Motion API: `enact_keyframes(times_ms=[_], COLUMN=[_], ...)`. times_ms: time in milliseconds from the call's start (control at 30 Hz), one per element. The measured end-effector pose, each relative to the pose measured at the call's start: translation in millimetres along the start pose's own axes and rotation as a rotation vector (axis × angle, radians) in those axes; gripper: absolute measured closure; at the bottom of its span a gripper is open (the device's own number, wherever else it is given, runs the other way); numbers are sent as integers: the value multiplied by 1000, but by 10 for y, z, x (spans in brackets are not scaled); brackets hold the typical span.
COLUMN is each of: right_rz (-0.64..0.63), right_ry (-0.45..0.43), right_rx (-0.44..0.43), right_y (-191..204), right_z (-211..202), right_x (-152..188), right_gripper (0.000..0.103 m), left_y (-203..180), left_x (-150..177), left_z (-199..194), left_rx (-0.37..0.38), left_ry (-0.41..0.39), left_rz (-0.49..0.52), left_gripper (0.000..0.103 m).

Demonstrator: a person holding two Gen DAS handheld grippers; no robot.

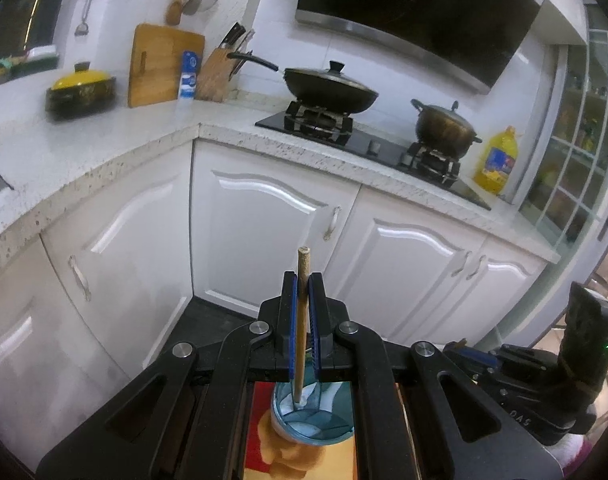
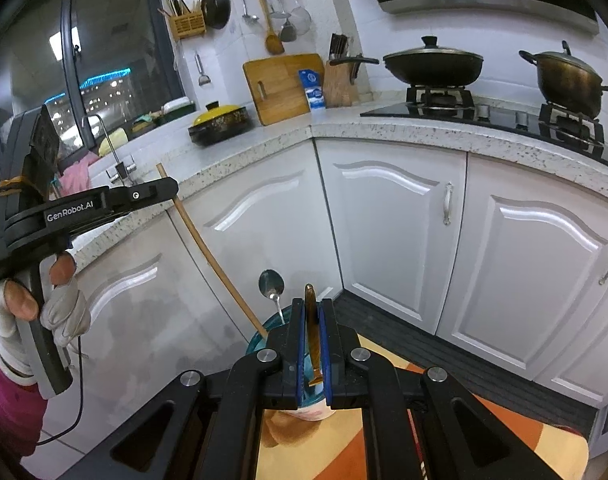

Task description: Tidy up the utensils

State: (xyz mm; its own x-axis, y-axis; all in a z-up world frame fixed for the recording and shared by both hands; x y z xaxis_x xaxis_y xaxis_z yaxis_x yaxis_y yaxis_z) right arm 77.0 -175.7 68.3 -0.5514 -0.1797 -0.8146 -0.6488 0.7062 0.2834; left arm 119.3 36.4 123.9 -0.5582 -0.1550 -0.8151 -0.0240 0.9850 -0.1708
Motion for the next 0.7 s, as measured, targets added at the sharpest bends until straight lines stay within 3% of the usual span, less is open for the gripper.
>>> enact_keyframes(times_ms=[433, 700], right_rz=[64, 95], right_ry=[128, 182], right_rx=[-24, -40], right_y=[-231, -300], right_z=[730, 939], right_x=[319, 518], right_gripper=[97, 97], left_y=[-31, -93], left_x=[337, 529], left_z=[429, 616], left_rx=[-28, -44], left_ry=[89, 129], left_rz=[11, 23], left_gripper=[99, 99])
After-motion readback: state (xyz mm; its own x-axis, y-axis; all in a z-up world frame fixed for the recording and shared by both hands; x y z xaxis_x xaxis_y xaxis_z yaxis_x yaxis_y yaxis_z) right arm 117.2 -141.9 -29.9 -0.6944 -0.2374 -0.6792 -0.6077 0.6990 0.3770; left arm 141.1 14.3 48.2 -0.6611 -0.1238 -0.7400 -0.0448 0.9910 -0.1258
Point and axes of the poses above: each gripper's, at about its wrist camera, not at the fingertips, and z roughly the way its jaws point, y to its left, x to its underside, the point moved 8 cm from there along z, roughly the way its jaws point, and after that the axes turned 9 degrees about -x, right-handed, at the moved point
